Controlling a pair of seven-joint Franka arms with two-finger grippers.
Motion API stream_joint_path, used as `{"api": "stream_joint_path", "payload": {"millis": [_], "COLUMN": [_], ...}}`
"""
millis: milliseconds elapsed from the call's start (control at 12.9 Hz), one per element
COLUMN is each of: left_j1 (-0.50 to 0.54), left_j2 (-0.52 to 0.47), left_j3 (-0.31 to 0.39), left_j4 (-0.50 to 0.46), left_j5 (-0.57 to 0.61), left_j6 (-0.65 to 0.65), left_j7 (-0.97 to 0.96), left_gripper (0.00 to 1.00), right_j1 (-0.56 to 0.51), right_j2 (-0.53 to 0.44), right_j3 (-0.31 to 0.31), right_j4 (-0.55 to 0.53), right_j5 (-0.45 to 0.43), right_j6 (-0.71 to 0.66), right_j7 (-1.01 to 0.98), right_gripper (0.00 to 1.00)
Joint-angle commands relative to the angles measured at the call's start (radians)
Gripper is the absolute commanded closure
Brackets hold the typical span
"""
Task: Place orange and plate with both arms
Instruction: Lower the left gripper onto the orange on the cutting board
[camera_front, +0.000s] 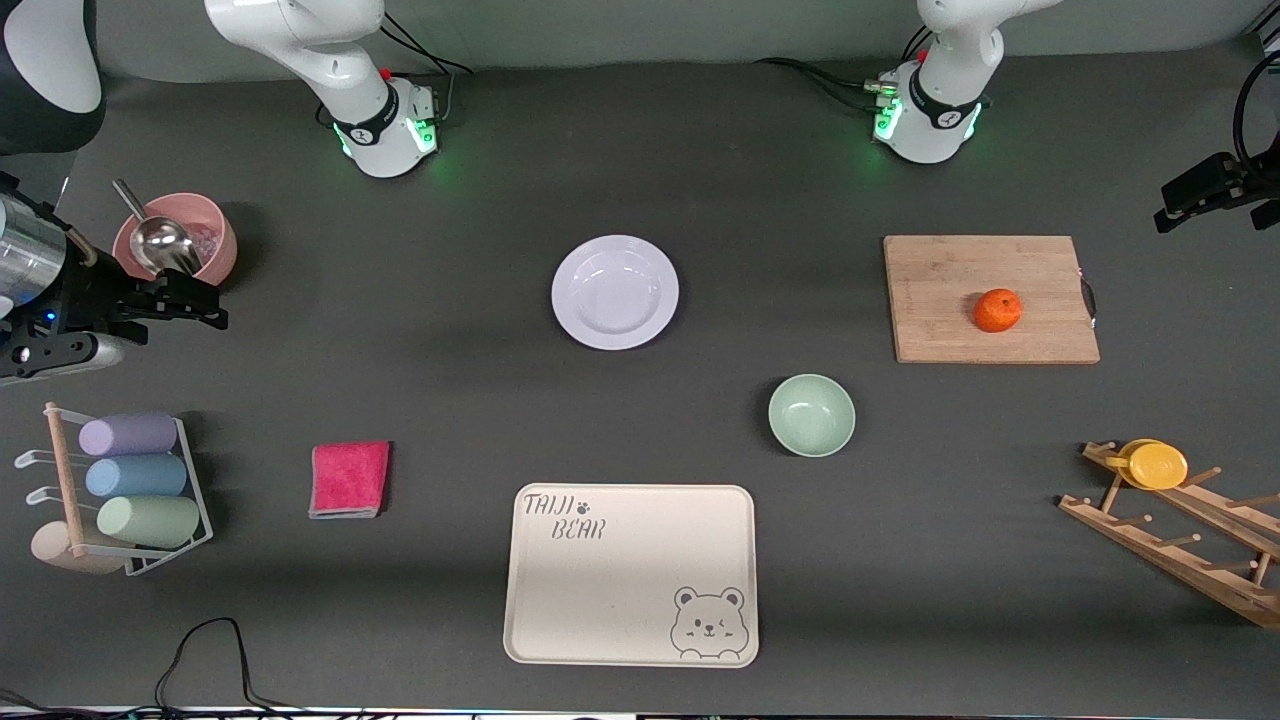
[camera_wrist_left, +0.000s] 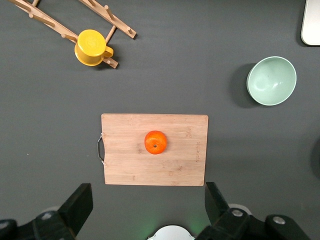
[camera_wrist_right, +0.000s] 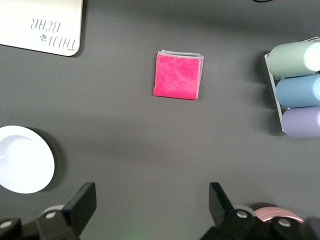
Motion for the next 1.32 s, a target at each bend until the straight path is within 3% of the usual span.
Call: {"api": "stream_joint_path", "payload": {"millis": [0,233,620,698,853,1008,1241], "left_j1": [-0.005,-0.009,-0.008,-0.006,-0.012,-0.006,0.001], "left_j2": [0.002,0.012,-0.013,-0.042,-0.120,-0.120,-0.107], "left_j3": [0.000,-0.002,-0.005,-0.005,-0.005,-0.005,-0.003], "left_j4": [0.010,-0.020,-0.247,-0.328,-0.530,-0.647,-0.801], "left_j5": [0.013,0.016,0.019,0.017,0.019,0.017,0.017], "left_j6": [-0.004,-0.008,0.087,0.131,0.302,0.453,0.661], "left_j7": [0.001,0.009,0.012,0.010,0.010,0.010,0.003], "left_gripper": [0.00,0.00,0.00,0.00,0.00,0.00,0.00], "right_j1": [0.003,0.004,0.010,0.010,0.006,0.003,0.004], "right_j2": [0.018,0.017,-0.022,-0.019,-0.005,0.024,0.055], "right_j3": [-0.003,-0.002,-0.003,-0.002,-0.005,-0.005,-0.005], "right_j4": [0.018,0.016,0.015,0.013,-0.013,-0.048,-0.090], "right_j5": [0.018,0.018,0.041,0.061,0.197,0.286,0.336], "right_j6": [-0.016,-0.017,-0.086,-0.086,-0.080,-0.053,0.010], "right_j7": [0.009,0.013,0.020,0.023,0.038,0.057,0.057], "right_gripper": [0.00,0.00,0.00,0.00,0.00,0.00,0.00]}}
